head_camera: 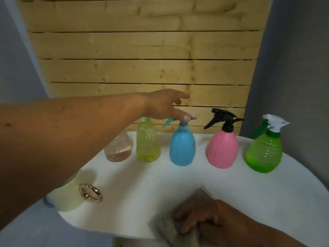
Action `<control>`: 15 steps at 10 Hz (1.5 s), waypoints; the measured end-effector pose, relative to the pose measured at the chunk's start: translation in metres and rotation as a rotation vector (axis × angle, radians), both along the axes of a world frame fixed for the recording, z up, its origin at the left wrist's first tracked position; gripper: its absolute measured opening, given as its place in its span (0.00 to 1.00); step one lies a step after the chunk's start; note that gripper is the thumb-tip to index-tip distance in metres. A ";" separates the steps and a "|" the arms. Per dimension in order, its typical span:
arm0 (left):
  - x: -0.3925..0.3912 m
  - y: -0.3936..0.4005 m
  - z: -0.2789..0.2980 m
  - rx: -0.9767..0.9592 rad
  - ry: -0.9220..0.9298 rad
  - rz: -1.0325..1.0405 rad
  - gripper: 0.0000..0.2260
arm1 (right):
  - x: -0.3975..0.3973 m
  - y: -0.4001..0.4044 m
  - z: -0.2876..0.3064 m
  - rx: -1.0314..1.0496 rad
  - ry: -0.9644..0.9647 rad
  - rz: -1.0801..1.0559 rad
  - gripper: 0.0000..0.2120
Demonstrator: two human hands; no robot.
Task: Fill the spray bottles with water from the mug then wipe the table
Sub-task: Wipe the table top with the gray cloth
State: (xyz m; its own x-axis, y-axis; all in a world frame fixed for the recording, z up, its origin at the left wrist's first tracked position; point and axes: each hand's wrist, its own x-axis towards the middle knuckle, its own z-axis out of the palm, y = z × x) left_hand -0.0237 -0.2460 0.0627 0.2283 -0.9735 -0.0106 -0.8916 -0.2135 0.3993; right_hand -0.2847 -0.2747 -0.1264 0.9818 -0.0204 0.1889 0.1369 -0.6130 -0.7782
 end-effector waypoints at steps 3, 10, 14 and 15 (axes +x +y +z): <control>-0.006 -0.027 -0.011 0.010 -0.255 -0.045 0.14 | 0.004 -0.005 -0.019 -0.178 -0.052 0.068 0.15; -0.004 -0.037 0.085 -0.184 -0.229 -0.027 0.11 | 0.164 -0.088 -0.003 -0.404 0.035 -0.623 0.21; 0.011 -0.036 0.014 -0.076 -0.269 -0.066 0.09 | 0.055 -0.014 -0.003 -0.506 -0.049 -0.337 0.20; 0.007 -0.032 0.000 -0.062 -0.223 -0.069 0.09 | 0.036 0.007 -0.011 -0.569 -0.038 -0.399 0.22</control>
